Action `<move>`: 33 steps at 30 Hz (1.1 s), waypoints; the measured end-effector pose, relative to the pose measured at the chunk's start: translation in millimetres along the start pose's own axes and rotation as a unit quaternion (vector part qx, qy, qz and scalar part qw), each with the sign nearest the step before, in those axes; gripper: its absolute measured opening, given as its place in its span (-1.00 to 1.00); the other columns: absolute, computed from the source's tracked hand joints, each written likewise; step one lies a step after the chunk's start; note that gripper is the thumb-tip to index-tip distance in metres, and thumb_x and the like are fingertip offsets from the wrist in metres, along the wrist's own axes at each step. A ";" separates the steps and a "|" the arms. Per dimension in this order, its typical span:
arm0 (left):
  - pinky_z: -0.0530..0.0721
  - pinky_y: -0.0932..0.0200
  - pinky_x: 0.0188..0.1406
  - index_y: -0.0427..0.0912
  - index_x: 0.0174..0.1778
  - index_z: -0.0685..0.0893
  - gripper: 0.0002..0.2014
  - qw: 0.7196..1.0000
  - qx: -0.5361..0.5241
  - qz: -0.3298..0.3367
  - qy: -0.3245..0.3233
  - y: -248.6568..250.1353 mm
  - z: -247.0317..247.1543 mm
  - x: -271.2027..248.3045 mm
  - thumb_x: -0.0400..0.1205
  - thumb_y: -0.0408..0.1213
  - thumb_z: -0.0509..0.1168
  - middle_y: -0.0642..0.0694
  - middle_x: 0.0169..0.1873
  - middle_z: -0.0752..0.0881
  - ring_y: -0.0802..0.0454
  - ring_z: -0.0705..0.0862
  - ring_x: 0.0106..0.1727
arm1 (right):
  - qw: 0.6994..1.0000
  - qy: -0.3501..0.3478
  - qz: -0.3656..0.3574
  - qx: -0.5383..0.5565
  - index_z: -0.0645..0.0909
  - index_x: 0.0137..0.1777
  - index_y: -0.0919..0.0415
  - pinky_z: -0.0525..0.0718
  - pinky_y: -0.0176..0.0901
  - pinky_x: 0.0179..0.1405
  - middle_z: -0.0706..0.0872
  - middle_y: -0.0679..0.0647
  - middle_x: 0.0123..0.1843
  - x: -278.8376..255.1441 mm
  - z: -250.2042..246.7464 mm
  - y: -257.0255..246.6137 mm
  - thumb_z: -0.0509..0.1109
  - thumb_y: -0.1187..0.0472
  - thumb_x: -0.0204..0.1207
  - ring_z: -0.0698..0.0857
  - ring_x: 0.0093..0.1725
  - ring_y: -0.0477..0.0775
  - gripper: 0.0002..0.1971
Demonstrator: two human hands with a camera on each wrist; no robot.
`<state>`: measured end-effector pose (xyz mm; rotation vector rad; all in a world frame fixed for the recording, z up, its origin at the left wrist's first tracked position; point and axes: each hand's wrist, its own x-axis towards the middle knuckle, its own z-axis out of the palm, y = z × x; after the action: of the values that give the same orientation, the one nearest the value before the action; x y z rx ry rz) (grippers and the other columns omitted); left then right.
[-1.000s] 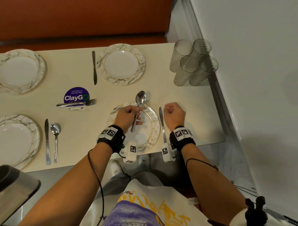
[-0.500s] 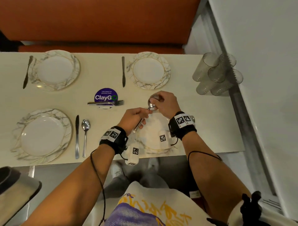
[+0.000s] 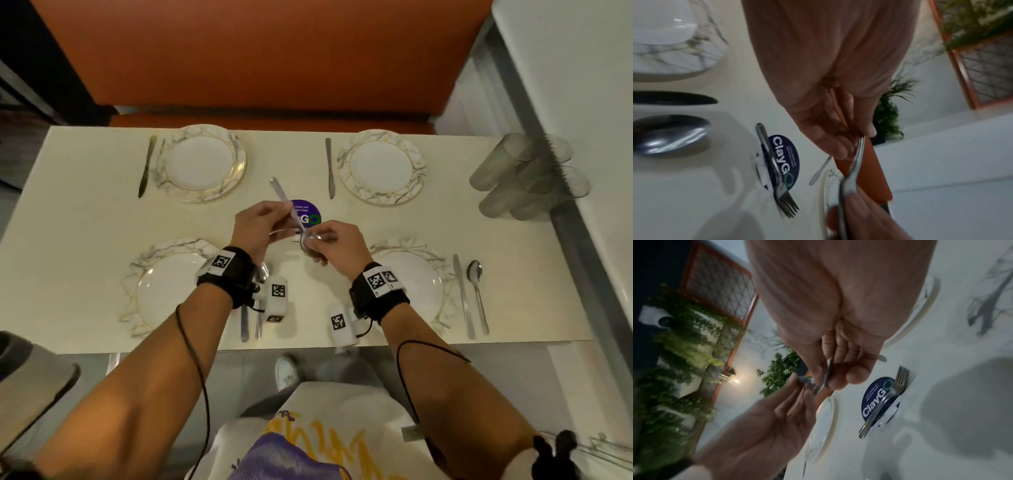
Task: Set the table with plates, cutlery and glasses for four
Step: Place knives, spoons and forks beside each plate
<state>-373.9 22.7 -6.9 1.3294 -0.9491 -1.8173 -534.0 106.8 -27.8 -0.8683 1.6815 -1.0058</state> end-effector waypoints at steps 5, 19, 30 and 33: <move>0.82 0.05 -0.01 -0.27 0.20 0.81 -0.80 0.997 0.043 0.013 -0.065 -7.3 22.9 15.8 0.67 -0.45 0.45 -0.29 0.00 0.87 -0.12 0.85 -0.04 | 0.997 0.056 0.022 0.047 0.70 0.10 0.34 0.84 0.03 -0.31 0.85 0.28 -0.16 15.3 8.3 -3.7 0.56 0.33 0.56 0.88 -0.31 0.26 -0.83; 0.87 0.00 0.05 -0.20 0.03 0.84 -0.85 0.986 0.161 -0.032 0.028 5.5 72.7 158.8 0.63 -0.50 0.46 -0.19 -0.08 0.88 -0.16 0.87 0.00 | 0.989 0.121 0.069 0.058 0.68 -0.01 0.19 0.87 0.14 -0.22 0.80 0.32 -0.02 108.1 -60.8 8.9 0.51 0.31 0.58 0.86 -0.24 0.28 -0.93; 0.79 0.09 0.18 -0.23 0.01 0.91 -0.86 0.884 0.457 -0.040 0.091 -11.6 100.2 265.0 0.66 -0.31 0.44 -0.15 0.01 0.88 -0.13 0.82 0.10 | 0.985 0.148 0.081 0.025 0.76 -0.06 0.11 0.63 -0.09 -0.26 0.84 0.08 -0.22 167.7 -97.3 32.3 0.51 0.02 0.37 0.73 -0.28 0.05 -0.78; 0.80 0.03 0.18 -0.25 0.00 0.89 -0.85 0.859 0.504 -0.028 0.084 -12.0 106.3 272.8 0.68 -0.27 0.45 -0.18 -0.01 0.87 -0.18 0.82 0.09 | 0.987 0.143 0.077 0.018 0.77 -0.04 0.12 0.65 -0.11 -0.23 0.83 0.04 -0.23 174.3 -97.3 33.8 0.49 0.06 0.41 0.73 -0.27 0.01 -0.81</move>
<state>-544.1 -186.5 -121.6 2.0771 -1.9006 -1.1683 -680.2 -11.5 -102.6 -0.5802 1.9316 -1.0894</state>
